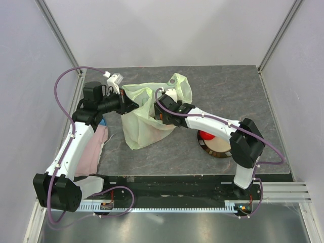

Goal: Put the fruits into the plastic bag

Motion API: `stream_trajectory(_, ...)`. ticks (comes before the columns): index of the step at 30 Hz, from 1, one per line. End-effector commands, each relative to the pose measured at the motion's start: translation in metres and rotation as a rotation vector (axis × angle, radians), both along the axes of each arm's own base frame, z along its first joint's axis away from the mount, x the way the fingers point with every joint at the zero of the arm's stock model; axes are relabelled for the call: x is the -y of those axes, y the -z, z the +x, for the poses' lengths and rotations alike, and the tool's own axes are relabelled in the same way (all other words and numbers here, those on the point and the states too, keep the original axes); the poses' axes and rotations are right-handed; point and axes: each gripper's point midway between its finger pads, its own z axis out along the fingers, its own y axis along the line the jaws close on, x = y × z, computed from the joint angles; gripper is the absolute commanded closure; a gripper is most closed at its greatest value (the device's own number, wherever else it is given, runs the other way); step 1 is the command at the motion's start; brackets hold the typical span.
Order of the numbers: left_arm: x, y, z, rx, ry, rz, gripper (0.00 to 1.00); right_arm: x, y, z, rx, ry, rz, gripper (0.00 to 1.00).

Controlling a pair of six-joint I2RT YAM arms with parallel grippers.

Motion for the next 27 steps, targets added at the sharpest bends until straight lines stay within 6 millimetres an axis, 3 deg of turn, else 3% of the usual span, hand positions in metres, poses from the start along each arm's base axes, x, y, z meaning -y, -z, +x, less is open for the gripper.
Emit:
stream_trajectory(1,0.003,-0.009,0.0,0.019,0.016,-0.026,0.99,-0.006,-0.02,-0.001,0.034,-0.014,0.062,0.11)
stream_trajectory(6,0.003,-0.01,0.0,0.021,0.017,-0.026,0.98,-0.008,-0.036,0.001,0.073,-0.025,0.099,0.03)
stream_trajectory(14,0.004,-0.01,-0.001,0.02,0.018,-0.028,0.99,-0.007,-0.08,-0.006,0.188,-0.083,0.216,0.02)
stream_trajectory(19,0.003,-0.011,-0.001,0.023,0.017,-0.027,0.99,-0.004,-0.088,-0.014,0.207,-0.126,0.234,0.02)
stream_trajectory(22,0.003,-0.01,0.0,0.02,0.016,-0.026,0.98,-0.006,-0.1,-0.022,0.24,-0.164,0.305,0.02)
stream_trajectory(27,0.003,-0.01,0.0,0.023,0.016,-0.027,0.98,-0.028,-0.133,-0.049,0.297,-0.361,0.481,0.08)
